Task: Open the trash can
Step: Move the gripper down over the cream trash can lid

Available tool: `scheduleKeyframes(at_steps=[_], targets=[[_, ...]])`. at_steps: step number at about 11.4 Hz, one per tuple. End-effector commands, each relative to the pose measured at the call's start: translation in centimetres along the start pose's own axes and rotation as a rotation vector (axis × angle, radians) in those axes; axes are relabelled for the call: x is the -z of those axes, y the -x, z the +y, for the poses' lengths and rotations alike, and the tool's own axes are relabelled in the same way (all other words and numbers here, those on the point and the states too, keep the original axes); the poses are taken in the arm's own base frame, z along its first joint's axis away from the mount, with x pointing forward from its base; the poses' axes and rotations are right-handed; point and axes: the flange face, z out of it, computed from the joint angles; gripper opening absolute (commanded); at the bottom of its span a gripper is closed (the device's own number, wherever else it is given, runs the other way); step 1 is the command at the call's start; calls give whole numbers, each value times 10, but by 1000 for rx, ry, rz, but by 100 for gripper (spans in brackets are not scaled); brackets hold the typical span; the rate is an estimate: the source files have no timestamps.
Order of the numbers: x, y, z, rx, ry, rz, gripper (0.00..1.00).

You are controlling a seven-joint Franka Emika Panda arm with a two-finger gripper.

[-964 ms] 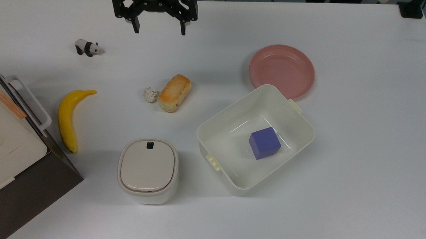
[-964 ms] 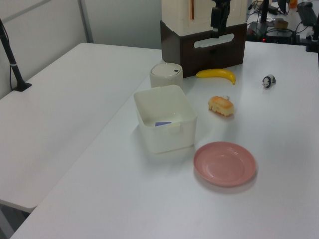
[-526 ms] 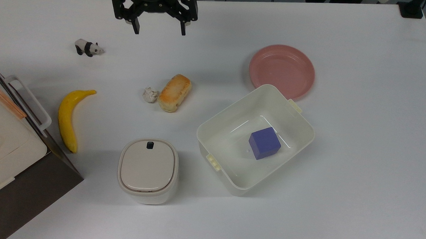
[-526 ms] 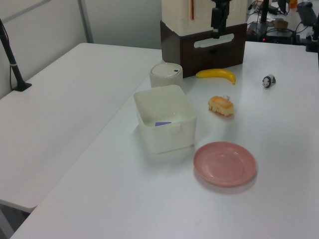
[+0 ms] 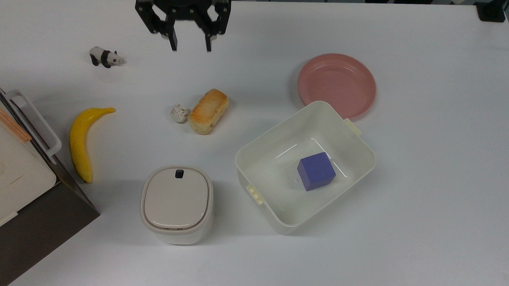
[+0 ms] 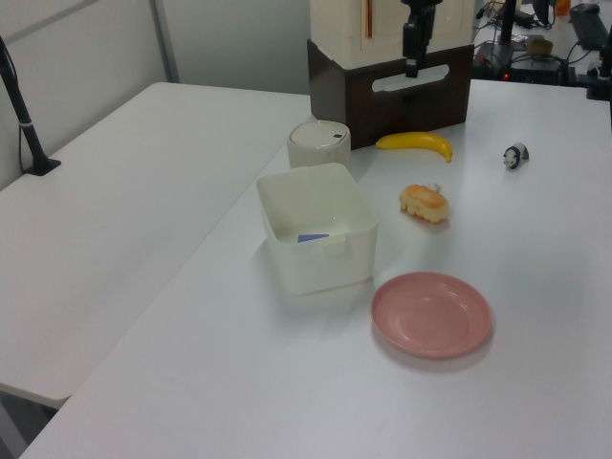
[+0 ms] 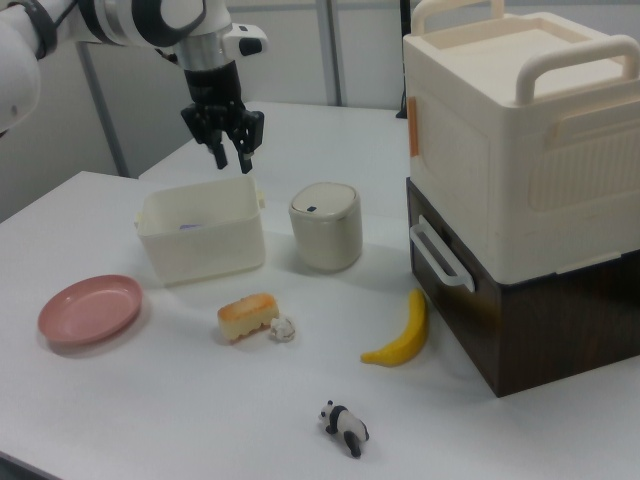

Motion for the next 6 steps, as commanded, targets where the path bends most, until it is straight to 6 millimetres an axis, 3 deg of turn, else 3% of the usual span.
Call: scheduleKeyframes(at_steps=[1, 6], targets=[[-17, -21, -7, 37, 19, 124, 0], [-78, -54, 6, 33, 66, 190, 0]])
